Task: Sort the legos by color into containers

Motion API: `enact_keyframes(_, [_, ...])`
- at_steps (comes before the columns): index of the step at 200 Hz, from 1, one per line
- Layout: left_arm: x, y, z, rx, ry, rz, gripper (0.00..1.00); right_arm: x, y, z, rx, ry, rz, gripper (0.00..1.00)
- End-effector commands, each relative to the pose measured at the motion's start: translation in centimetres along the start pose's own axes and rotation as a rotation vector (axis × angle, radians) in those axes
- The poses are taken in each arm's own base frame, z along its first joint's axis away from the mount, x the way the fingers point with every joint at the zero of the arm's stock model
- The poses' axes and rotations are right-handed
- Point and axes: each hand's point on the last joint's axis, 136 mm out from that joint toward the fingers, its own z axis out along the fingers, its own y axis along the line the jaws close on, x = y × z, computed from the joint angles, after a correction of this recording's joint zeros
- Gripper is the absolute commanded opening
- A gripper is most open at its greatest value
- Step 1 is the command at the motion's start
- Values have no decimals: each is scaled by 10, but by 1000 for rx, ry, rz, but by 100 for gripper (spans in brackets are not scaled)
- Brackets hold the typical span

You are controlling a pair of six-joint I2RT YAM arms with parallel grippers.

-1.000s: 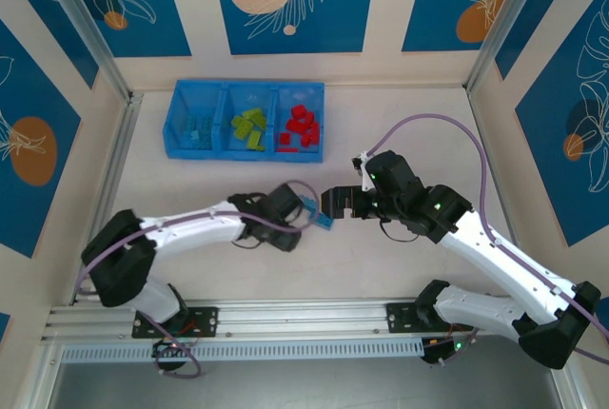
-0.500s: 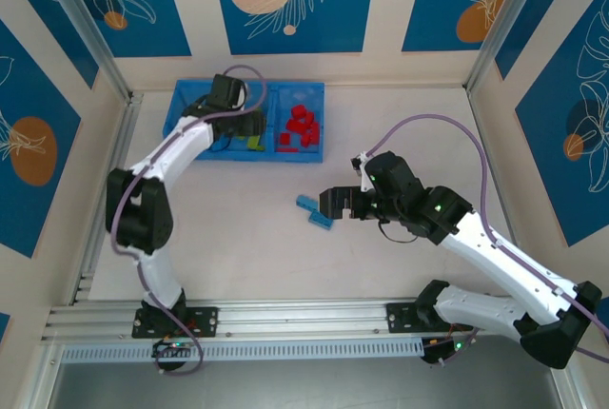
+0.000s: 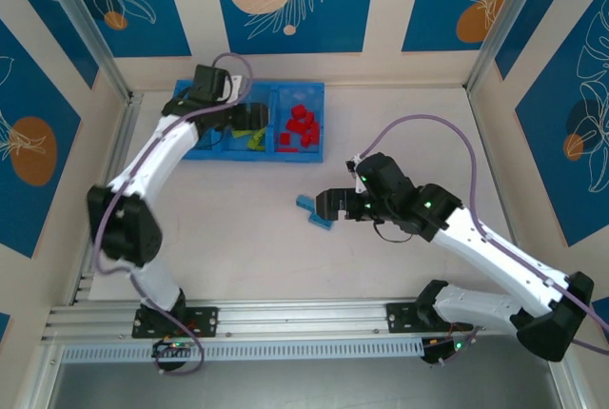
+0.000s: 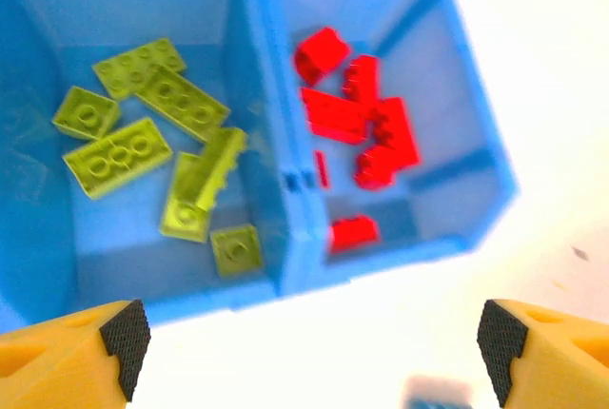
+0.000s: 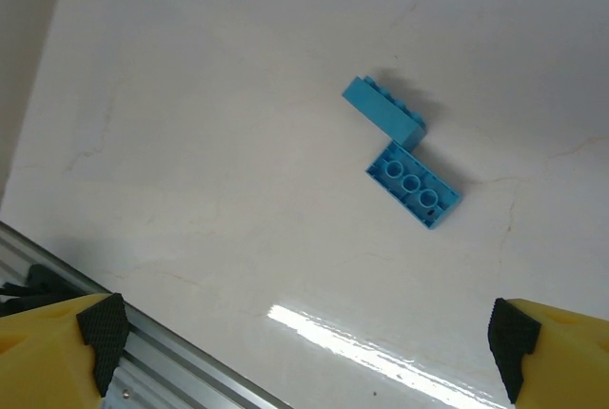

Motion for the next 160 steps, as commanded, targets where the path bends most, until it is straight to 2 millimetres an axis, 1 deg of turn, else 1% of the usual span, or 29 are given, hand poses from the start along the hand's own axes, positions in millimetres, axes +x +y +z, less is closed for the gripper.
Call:
enact_keyframes(1, [14, -53, -59, 180, -68, 44, 90, 11, -15, 21, 87, 59, -32, 100])
enact_keyframes(13, [36, -67, -78, 212, -76, 88, 90, 16, -22, 35, 123, 88, -40, 100])
enact_keyframes(25, [61, -80, -91, 237, -58, 134, 89, 20, -26, 48, 144, 115, -42, 100])
enact_keyframes(37, [91, -88, -94, 243, -13, 174, 89, 25, -27, 62, 147, 147, -60, 99])
enact_keyframes(48, [114, -96, -97, 257, 21, 212, 89, 27, -32, 72, 171, 165, -57, 100])
enact_keyframes(53, [126, -99, -95, 270, 40, 233, 89, 27, -34, 75, 184, 167, -49, 100])
enact_keyframes(59, [136, -102, -93, 276, 48, 254, 90, 27, -36, 78, 193, 164, -35, 99])
enact_keyframes(76, [160, -95, -72, 224, 93, 237, 93, 22, -39, 79, 168, 130, 22, 100])
enact_keyframes(87, [175, -93, -53, 185, 154, 221, 98, 19, -45, 76, 161, 106, 75, 100])
enact_keyframes(101, [188, -99, -32, 145, 202, 248, 100, 16, -57, 68, 178, 81, 127, 100])
enact_keyframes(117, [198, -108, -5, 129, 238, 269, 100, 17, -66, 59, 194, 65, 155, 100])
enact_keyframes(127, [203, -111, 12, 119, 266, 267, 100, 19, -70, 54, 200, 60, 167, 100])
enact_keyframes(135, [207, -111, 27, 103, 293, 271, 100, 21, -73, 50, 204, 54, 178, 100])
enact_keyframes(160, [213, -103, 68, 14, 349, 304, 100, 30, -84, 36, 226, 34, 214, 99])
